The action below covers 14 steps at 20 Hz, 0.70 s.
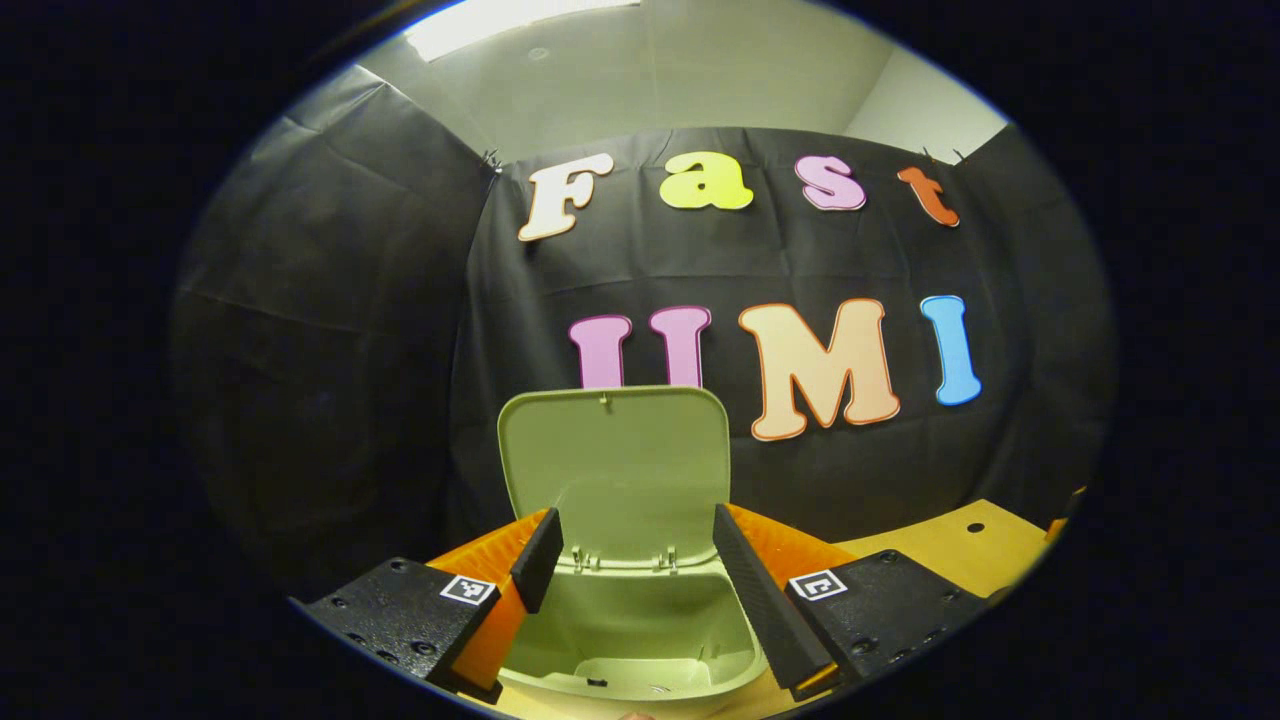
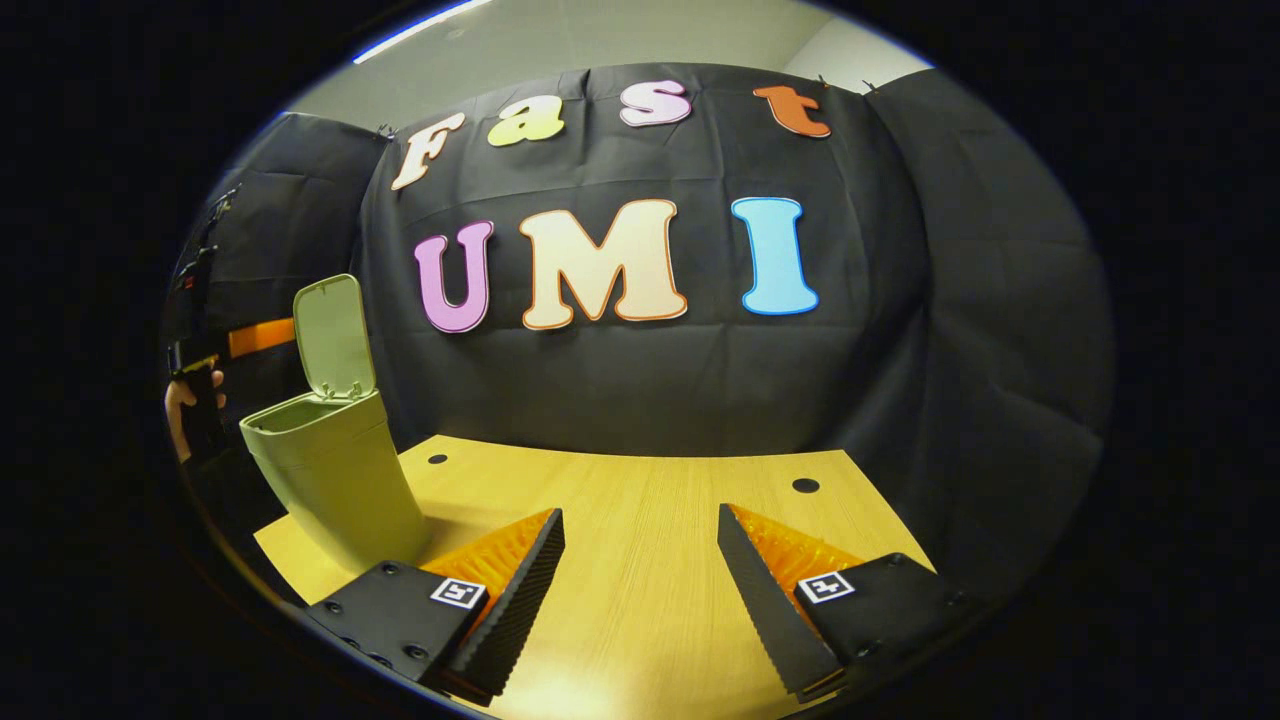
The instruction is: Press the lid of the desktop garbage bin to open it, pick up the crumpled paper on the desktop and throw it into the bin, then pick up the pop can on the desktop and drop it into the bin, and finally close the garbage bin lid.
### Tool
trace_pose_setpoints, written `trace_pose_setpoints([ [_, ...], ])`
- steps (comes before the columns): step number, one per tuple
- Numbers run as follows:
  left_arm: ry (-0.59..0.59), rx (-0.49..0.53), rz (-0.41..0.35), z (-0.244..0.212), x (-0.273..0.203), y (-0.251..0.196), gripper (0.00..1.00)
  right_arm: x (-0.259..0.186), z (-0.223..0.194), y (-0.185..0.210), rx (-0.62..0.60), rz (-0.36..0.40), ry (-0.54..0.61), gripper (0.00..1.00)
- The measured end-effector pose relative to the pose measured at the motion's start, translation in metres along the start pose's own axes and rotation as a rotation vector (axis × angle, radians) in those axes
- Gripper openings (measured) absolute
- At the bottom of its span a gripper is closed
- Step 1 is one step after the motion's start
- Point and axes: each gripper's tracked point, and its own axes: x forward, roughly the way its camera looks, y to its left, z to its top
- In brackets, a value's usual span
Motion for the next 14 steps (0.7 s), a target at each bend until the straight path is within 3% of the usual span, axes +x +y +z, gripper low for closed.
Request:
trace_pose_setpoints([
  [11, -0.069, -0.020, -0.136, 0.076, 0.075, 0.018, 0.92, -0.020, -0.015, 0.046, 0.024, -0.094, -0.001, 0.97],
  [14, -0.044, -0.041, -0.148, 0.073, 0.100, 0.020, 0.90, -0.024, -0.022, 0.060, 0.023, -0.100, 0.010, 0.97],
])
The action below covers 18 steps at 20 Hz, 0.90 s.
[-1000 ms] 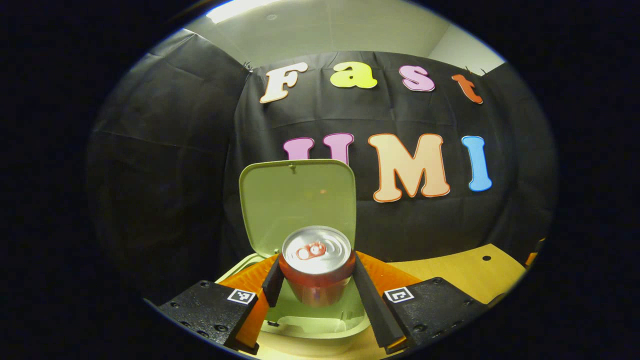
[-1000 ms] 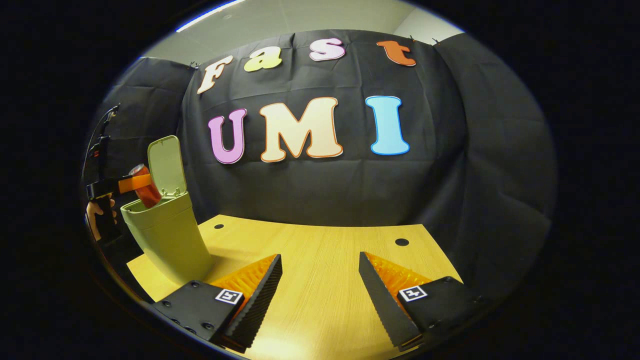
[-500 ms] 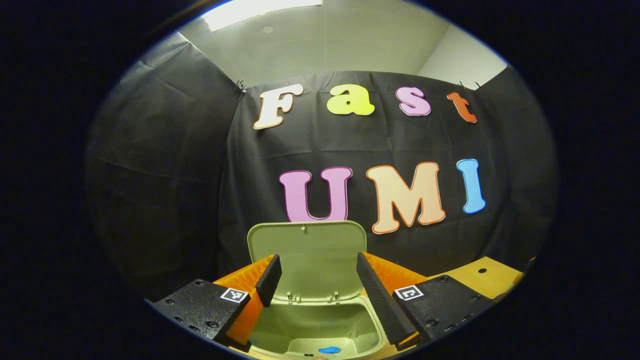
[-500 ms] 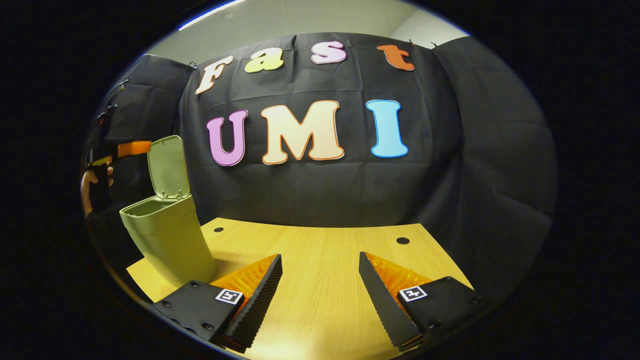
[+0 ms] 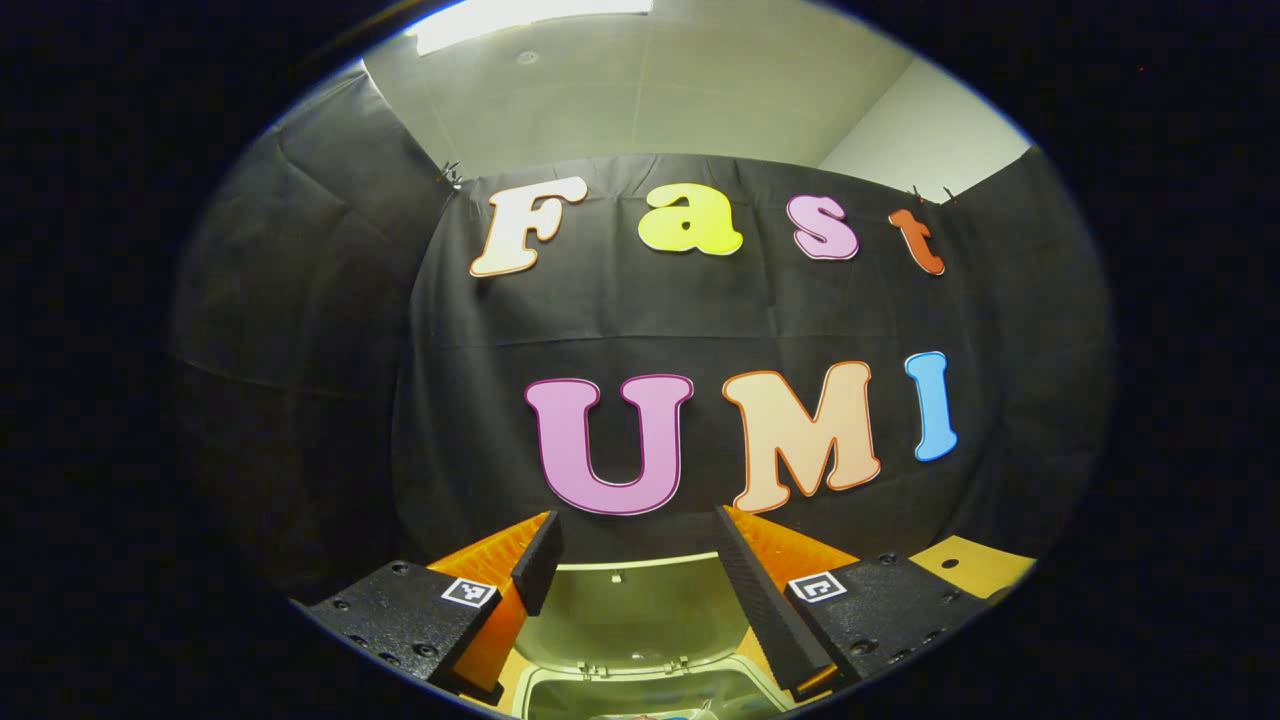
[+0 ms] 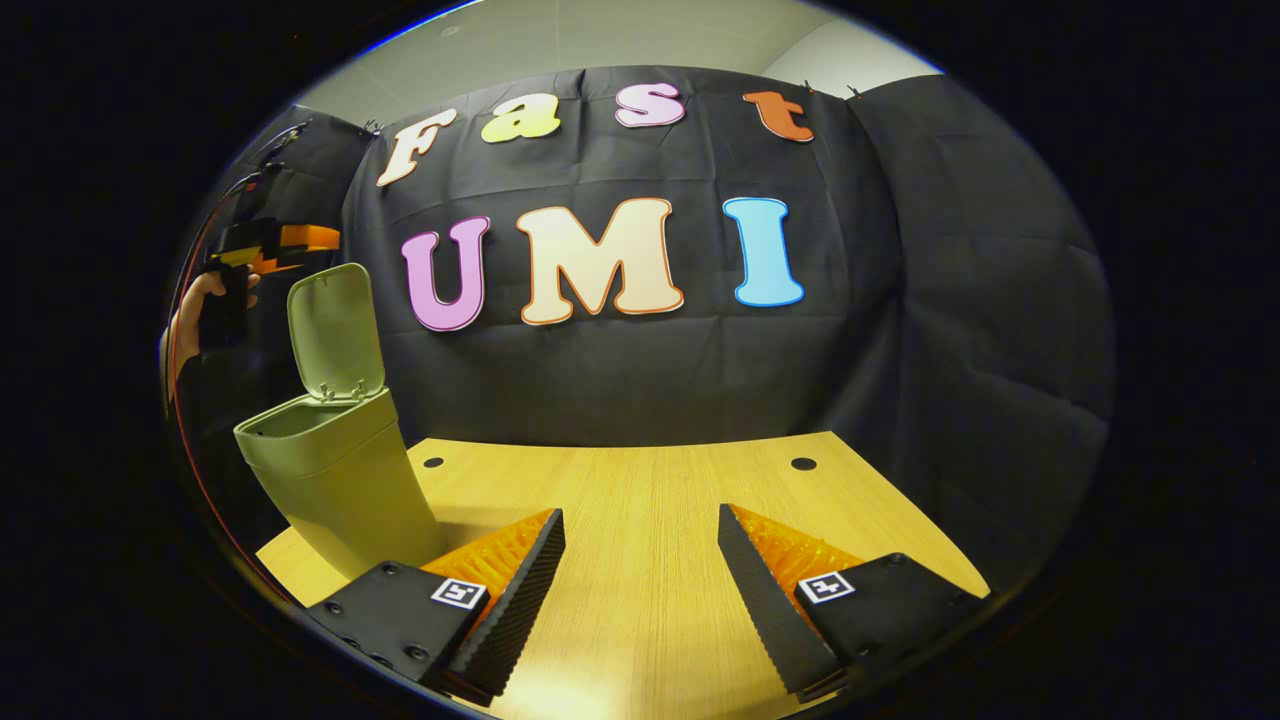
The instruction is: Press the lid of the desktop garbage bin to open it, pick up the crumpled paper on the desktop and throw it into the bin, then pick up the pop can on the desktop and drop it into the bin, and finally close the garbage bin lid.
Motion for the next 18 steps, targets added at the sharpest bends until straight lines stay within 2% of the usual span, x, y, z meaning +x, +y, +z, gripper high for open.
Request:
trace_pose_setpoints([
  [3, 0.042, -0.015, -0.009, -0.009, 0.019, 0.002, 0.92, -0.005, -0.001, 0.009, -0.022, 0.000, 0.001, 0.97],
  [7, 0.100, 0.015, -0.028, -0.023, 0.036, 0.002, 0.90, -0.008, 0.001, 0.012, -0.040, 0.009, 0.004, 0.97],
  [8, 0.131, 0.015, -0.033, -0.029, 0.032, -0.001, 0.90, -0.008, 0.003, 0.012, -0.039, 0.014, -0.001, 0.97],
  [10, 0.110, -0.001, -0.036, -0.022, 0.032, -0.003, 0.93, -0.007, 0.005, 0.013, -0.037, 0.027, -0.002, 0.97],
  [13, 0.125, -0.009, -0.031, -0.025, 0.018, -0.005, 0.91, -0.005, 0.011, 0.014, -0.045, 0.054, -0.009, 0.97],
  [18, 0.133, -0.023, 0.007, -0.030, -0.015, -0.009, 0.91, 0.005, 0.016, 0.017, -0.038, 0.112, -0.008, 0.97],
])
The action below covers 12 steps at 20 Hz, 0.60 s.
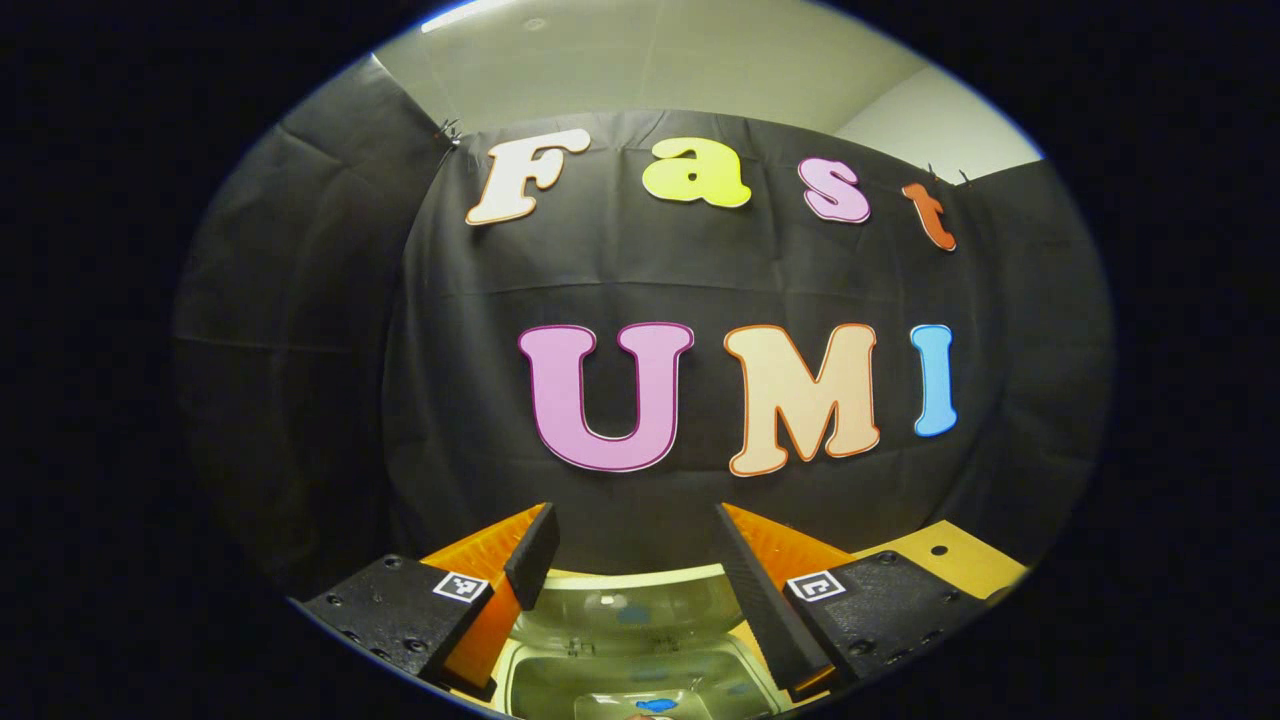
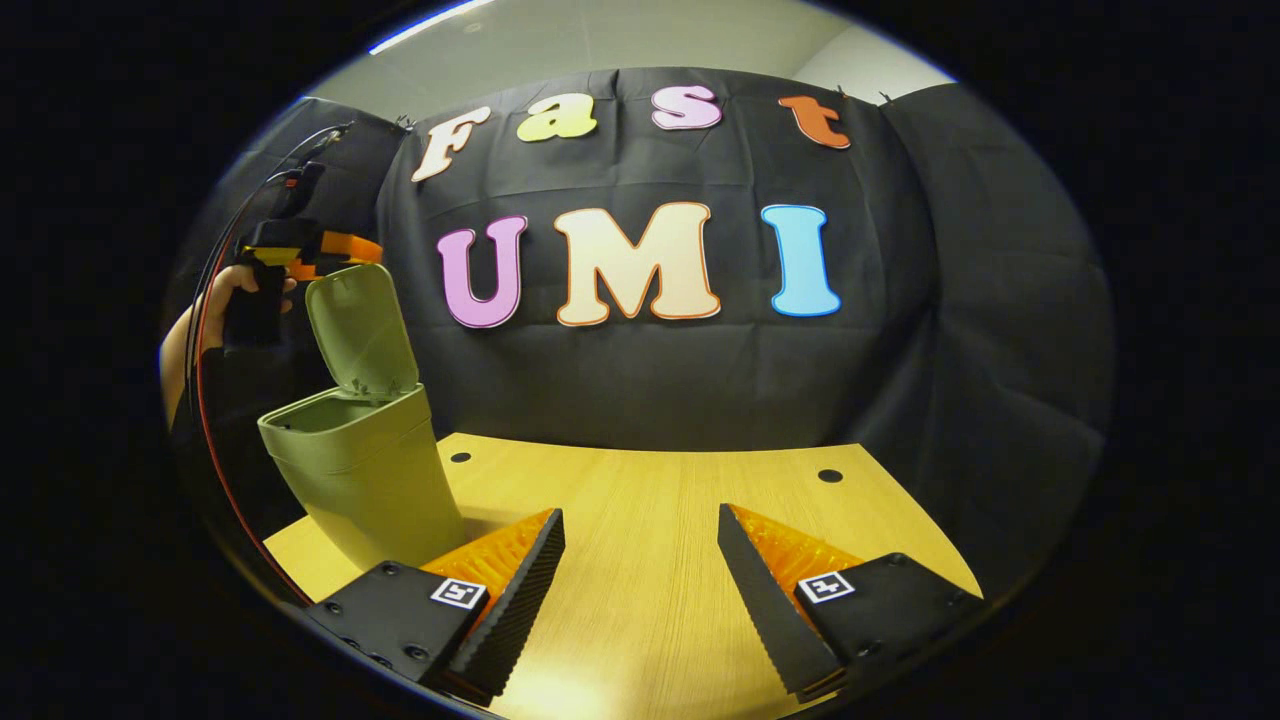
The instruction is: Press the lid of the desktop garbage bin to open it, pick up the crumpled paper on the desktop and throw it into the bin, then pick up the pop can on the desktop and drop it into the bin, and finally close the garbage bin lid.
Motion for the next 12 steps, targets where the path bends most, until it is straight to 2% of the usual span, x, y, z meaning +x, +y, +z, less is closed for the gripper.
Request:
trace_pose_setpoints([
  [4, 0.001, -0.010, 0.025, -0.013, -0.027, -0.003, 0.93, 0.008, 0.004, -0.001, -0.012, 0.048, -0.003, 0.97],
  [12, 0.029, -0.014, 0.071, -0.046, -0.061, -0.004, 0.91, 0.024, 0.001, 0.005, -0.017, 0.121, 0.017, 0.95],
])
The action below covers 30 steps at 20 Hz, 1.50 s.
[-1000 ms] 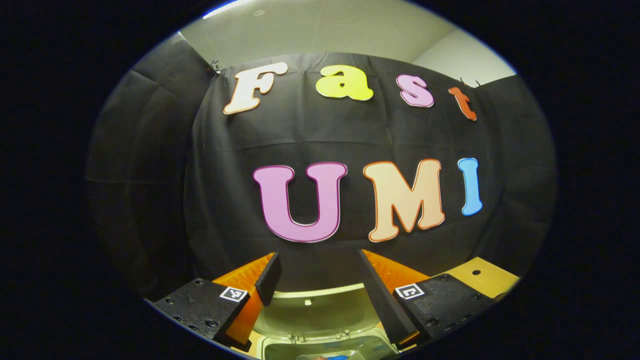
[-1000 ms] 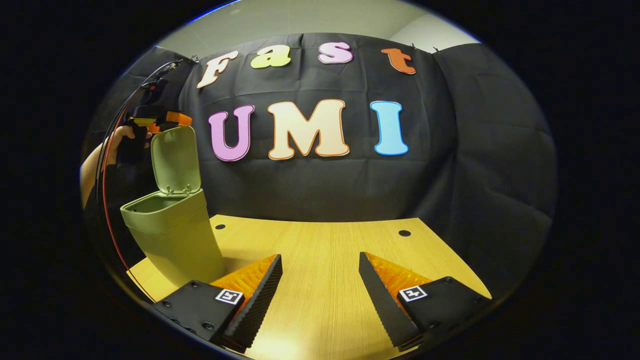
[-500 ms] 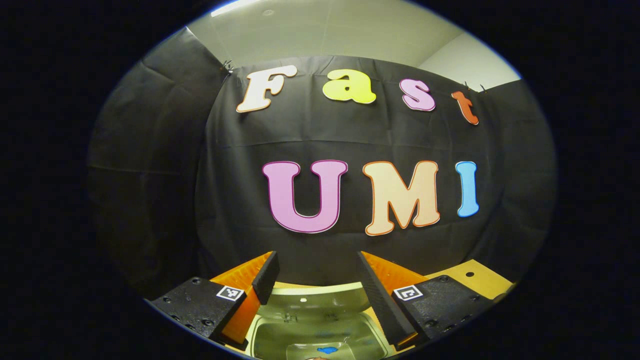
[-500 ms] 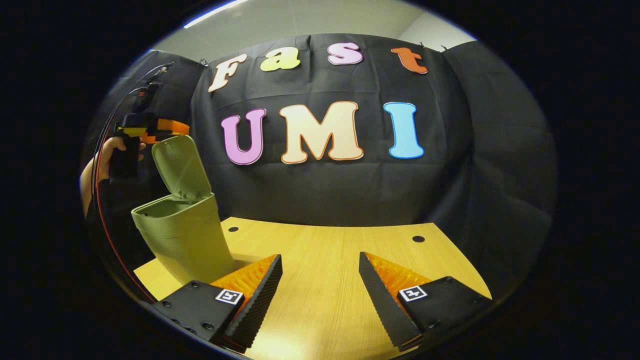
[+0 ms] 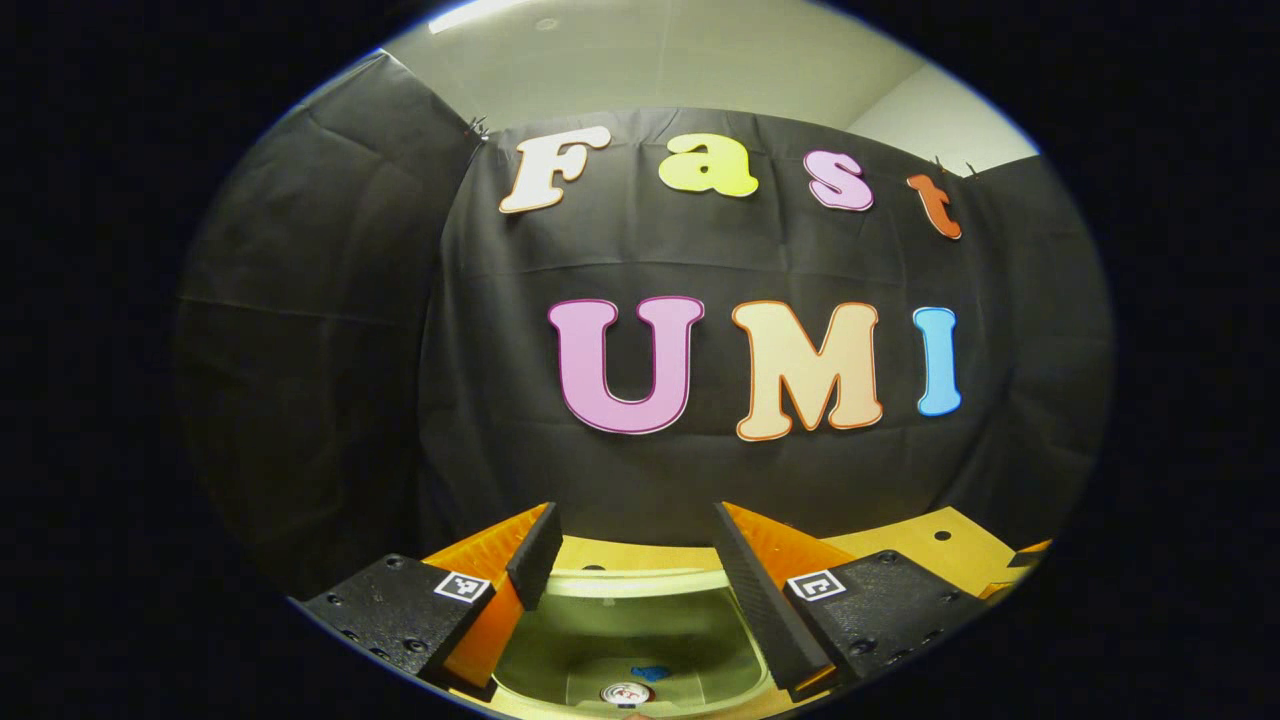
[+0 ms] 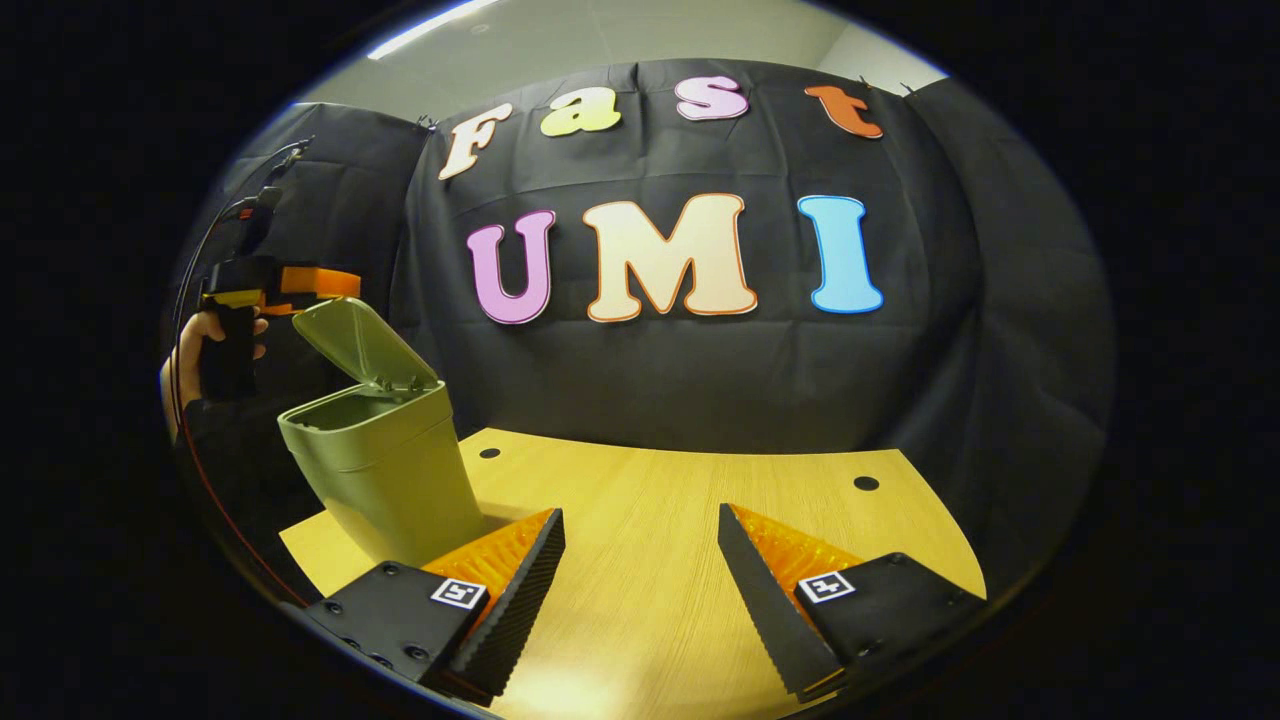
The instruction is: Press the lid of the desktop garbage bin to open it, pick up the crumpled paper on the desktop and throw it into the bin, then pick up the pop can on the desktop and drop it into the bin, and finally close the garbage bin lid.
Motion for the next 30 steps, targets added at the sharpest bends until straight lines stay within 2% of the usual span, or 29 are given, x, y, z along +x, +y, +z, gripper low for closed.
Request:
trace_pose_setpoints([
  [7, 0.065, -0.045, -0.006, -0.052, -0.017, -0.009, 0.93, 0.005, -0.008, 0.004, -0.021, 0.038, 0.029, 0.96],
  [11, 0.106, -0.025, 0.001, -0.083, -0.020, -0.008, 0.92, 0.007, -0.010, -0.001, -0.026, 0.033, 0.041, 0.95],
  [14, 0.125, -0.046, 0.009, -0.099, -0.021, -0.008, 0.92, 0.008, -0.010, -0.001, -0.022, 0.037, 0.046, 0.95],
  [21, 0.153, -0.037, 0.009, -0.120, -0.027, -0.010, 0.92, 0.007, -0.010, 0.006, -0.033, 0.055, 0.041, 0.95],
  [23, 0.124, 0.000, 0.013, -0.120, -0.027, -0.010, 0.92, 0.009, -0.012, 0.010, -0.035, 0.067, 0.047, 0.97],
  [25, 0.089, -0.014, 0.034, -0.118, -0.027, -0.008, 0.92, 0.008, -0.016, 0.011, -0.033, 0.066, 0.052, 0.97],
  [27, 0.068, -0.006, 0.014, -0.121, -0.028, -0.012, 0.92, 0.008, -0.019, 0.011, -0.018, 0.066, 0.059, 0.97],
  [29, 0.119, 0.011, 0.008, -0.126, -0.027, -0.011, 0.92, 0.006, -0.022, 0.009, -0.011, 0.063, 0.063, 0.97],
  [30, 0.127, -0.017, 0.013, -0.130, -0.030, -0.009, 0.93, 0.004, -0.023, 0.008, -0.013, 0.059, 0.062, 0.97],
])
